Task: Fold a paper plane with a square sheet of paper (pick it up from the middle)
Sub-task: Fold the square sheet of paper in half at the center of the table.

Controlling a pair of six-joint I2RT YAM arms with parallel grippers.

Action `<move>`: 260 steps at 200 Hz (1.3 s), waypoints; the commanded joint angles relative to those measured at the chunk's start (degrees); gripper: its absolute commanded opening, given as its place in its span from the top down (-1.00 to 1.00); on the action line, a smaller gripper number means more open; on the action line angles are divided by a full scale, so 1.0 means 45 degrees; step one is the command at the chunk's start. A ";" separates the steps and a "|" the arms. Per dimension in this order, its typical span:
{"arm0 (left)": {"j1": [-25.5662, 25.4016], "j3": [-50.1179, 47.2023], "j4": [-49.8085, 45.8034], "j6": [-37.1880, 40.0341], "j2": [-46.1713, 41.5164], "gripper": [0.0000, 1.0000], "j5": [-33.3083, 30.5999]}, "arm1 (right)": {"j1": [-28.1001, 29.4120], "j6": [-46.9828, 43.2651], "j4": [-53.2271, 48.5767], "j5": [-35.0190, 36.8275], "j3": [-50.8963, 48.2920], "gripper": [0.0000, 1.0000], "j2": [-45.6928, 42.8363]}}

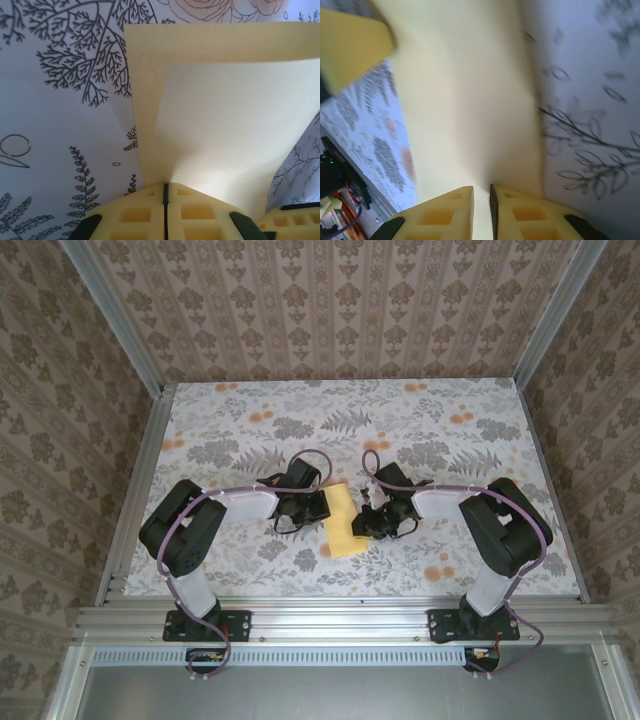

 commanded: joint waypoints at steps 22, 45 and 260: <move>-0.0174 -0.0279 -0.1418 0.0364 0.0849 0.84 -0.0781 | -0.0218 -0.0043 -0.0108 -0.0325 -0.0409 0.63 -0.0017; -0.0203 -0.0276 -0.1423 0.0364 0.0849 0.84 -0.0805 | -0.0209 0.0047 -0.0164 -0.0719 -0.0624 0.63 -0.0882; -0.0292 0.0086 -0.1738 0.0698 0.1034 0.86 -0.0707 | -0.0257 0.0840 -0.0111 0.0737 0.3624 0.64 0.1656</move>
